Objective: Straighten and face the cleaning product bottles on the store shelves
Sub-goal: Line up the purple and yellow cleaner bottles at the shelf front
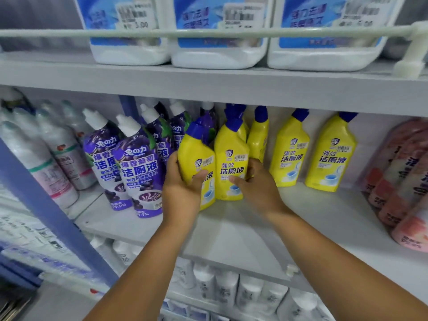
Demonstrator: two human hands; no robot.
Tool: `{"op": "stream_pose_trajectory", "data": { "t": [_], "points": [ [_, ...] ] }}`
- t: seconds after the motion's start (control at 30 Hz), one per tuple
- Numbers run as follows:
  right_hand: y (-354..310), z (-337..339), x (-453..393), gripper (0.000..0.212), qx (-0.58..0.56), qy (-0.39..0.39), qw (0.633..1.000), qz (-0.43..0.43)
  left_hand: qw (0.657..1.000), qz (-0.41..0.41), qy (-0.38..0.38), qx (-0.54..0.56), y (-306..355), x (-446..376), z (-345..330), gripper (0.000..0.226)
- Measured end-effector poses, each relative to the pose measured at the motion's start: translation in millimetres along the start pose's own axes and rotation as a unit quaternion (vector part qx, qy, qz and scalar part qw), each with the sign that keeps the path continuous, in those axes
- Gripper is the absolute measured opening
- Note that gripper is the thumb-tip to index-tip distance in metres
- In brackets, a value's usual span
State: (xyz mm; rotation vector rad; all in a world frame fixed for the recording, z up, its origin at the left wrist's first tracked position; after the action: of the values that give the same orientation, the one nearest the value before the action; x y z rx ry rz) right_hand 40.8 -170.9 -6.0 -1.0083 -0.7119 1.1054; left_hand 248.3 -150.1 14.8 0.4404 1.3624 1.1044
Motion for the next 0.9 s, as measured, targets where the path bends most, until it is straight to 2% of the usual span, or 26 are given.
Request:
{"op": "stream_pose_trajectory", "data": {
  "t": [0.1, 0.17, 0.2, 0.3, 0.37, 0.47, 0.53, 0.6, 0.67, 0.7, 0.8, 0.9],
  "points": [
    [-5.6, 0.7, 10.5, 0.032, 0.025, 0.065, 0.997, -0.039, 0.998, -0.005, -0.058, 0.001, 8.2, 7.4, 22.1, 0.062],
    [-22.4, 3.7, 33.0, 0.028, -0.018, 0.133, 0.991, -0.019, 1.0, -0.025, -0.002, 0.007, 19.4, 17.3, 61.5, 0.037],
    [-37.3, -0.3, 47.4, 0.022, -0.053, 0.134, 0.989, 0.012, 0.998, -0.048, 0.045, 0.014, 22.0, 20.0, 85.6, 0.025],
    [-84.7, -37.3, 83.8, 0.013, -0.114, 0.019, 0.989, 0.087, 0.983, -0.061, 0.174, 0.014, 2.8, 8.5, 150.0, 0.014],
    [-107.6, -70.4, 96.4, 0.018, -0.113, -0.066, 0.986, 0.1, 0.982, -0.03, 0.188, -0.004, -17.7, -10.9, 173.5, 0.023],
    [-119.9, -121.9, 94.8, 0.061, -0.05, -0.117, 0.988, 0.086, 0.997, 0.029, 0.076, -0.015, -41.6, -40.6, 179.5, 0.055],
    [-123.1, -148.1, 90.6, 0.083, -0.028, -0.097, 0.993, 0.062, 0.999, 0.03, -0.005, 0.039, -57.9, -54.7, 173.3, 0.056],
    [-122.7, -163.6, 82.9, 0.092, -0.03, -0.048, 0.998, 0.033, 0.997, 0.03, -0.054, 0.034, -71.8, -61.9, 169.3, 0.048],
    [-121.6, -169.1, 79.0, 0.082, -0.017, 0.01, 1.0, 0.018, 0.997, 0.026, -0.068, 0.03, -86.8, -64.2, 168.0, 0.043],
    [-120.6, -170.9, 79.0, 0.073, -0.02, 0.015, 1.0, 0.005, 0.996, 0.033, -0.072, 0.037, -91.7, -63.9, 167.3, 0.042],
    [-118.3, -176.9, 85.3, 0.048, -0.073, -0.055, 0.995, -0.031, 0.995, 0.055, -0.066, 0.05, -96.0, -59.1, 171.1, 0.036],
    [-113.4, -163.2, 98.2, 0.044, -0.118, -0.067, 0.99, -0.036, 0.997, 0.053, -0.035, 0.04, -78.4, -40.8, 184.3, 0.03]
  ]
}}
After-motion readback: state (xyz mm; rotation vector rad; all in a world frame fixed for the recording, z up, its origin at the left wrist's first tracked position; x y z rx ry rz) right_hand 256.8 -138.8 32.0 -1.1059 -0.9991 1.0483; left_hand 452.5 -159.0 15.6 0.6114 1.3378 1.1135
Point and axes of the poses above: each hand's wrist, its own x-axis away from the middle knuckle, its own z-axis out of the back of the hand, y = z × x, the point moved 4 cm from there along -x, towards the middle knuckle, and after that the axes turned 13 degrees about -z, right-handed, at the moved point
